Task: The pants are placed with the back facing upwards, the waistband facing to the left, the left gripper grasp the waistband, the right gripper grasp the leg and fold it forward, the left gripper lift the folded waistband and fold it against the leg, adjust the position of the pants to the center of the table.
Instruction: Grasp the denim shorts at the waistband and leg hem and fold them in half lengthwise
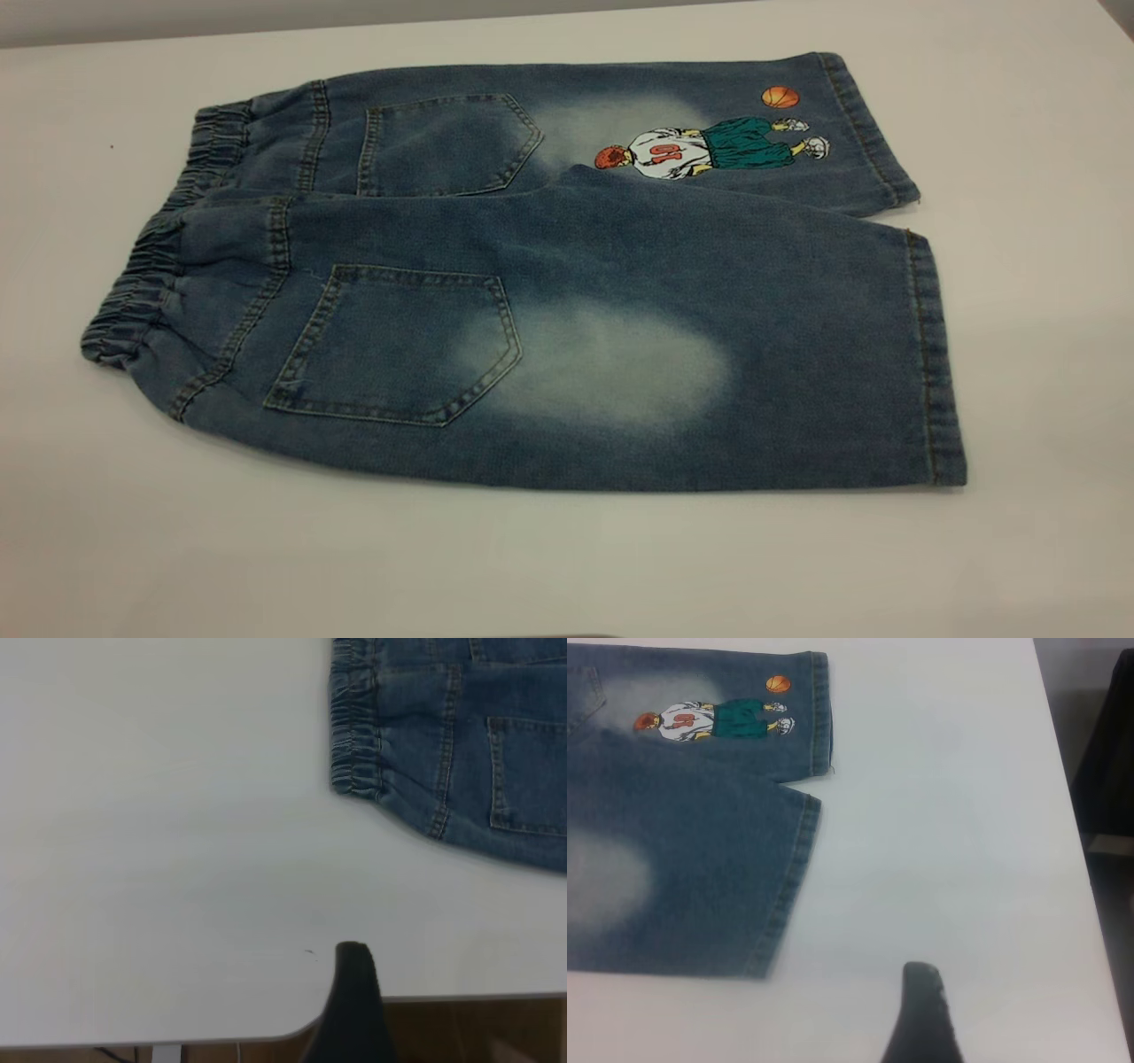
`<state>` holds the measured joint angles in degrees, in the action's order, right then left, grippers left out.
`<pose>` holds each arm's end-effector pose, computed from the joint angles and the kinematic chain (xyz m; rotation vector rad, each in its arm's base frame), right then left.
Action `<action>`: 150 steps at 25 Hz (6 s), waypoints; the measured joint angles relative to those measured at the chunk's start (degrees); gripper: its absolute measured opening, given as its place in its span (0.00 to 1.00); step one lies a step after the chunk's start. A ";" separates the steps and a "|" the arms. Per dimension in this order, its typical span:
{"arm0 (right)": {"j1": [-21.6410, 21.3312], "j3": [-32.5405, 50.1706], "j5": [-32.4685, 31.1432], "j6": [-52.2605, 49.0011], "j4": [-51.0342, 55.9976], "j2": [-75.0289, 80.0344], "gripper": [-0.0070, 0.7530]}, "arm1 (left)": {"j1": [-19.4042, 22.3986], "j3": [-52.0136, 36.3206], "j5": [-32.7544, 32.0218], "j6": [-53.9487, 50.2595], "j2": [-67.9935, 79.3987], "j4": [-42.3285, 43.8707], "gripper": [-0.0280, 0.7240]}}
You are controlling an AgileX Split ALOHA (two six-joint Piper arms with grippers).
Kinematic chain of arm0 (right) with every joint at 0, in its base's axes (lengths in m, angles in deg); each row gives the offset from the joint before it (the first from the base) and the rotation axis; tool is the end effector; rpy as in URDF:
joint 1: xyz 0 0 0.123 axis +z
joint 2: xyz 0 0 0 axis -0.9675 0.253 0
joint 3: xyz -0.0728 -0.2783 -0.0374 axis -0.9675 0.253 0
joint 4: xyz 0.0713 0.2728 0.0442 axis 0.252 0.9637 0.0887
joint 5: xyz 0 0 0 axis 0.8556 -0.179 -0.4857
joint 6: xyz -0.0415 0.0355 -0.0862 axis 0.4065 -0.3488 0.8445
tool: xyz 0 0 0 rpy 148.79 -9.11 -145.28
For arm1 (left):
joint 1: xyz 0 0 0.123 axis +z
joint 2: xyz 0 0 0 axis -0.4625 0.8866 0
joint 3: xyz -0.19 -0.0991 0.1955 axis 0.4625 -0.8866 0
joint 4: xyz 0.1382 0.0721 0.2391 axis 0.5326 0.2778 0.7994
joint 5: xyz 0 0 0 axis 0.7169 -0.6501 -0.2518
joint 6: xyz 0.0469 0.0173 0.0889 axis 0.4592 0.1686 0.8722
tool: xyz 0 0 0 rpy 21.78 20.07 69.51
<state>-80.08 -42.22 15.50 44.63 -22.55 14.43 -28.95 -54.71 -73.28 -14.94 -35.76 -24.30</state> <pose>0.0274 0.0085 0.2747 0.0311 2.1322 0.0664 0.0247 0.0002 0.2800 0.0164 2.1035 -0.0095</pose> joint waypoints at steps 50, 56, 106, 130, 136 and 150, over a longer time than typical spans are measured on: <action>0.29 -0.48 0.46 0.00 4.15 0.31 0.61 | -0.05 1.22 -0.44 -6.99 3.51 -3.10 0.75; 1.39 -4.23 1.95 0.00 6.08 7.78 0.61 | -0.05 6.35 3.83 -16.17 19.16 -1.69 0.75; 1.39 -14.49 14.84 1.49 6.66 39.33 0.61 | -0.05 24.99 47.76 -17.78 119.20 3.00 0.75; 1.39 -19.00 10.67 10.67 19.12 60.73 0.61 | -6.44 28.84 49.32 -14.27 114.42 2.01 0.16; 1.39 -19.06 8.26 16.73 26.64 73.05 0.61 | -6.88 30.81 46.89 -13.31 113.90 2.01 0.16; 14.12 -27.94 12.19 10.16 16.59 86.42 0.61 | -6.94 31.18 45.04 -13.25 113.90 2.01 0.16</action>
<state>-65.96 -70.17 27.68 54.79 -5.95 100.84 -35.89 -23.53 -28.24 -28.19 78.14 -22.29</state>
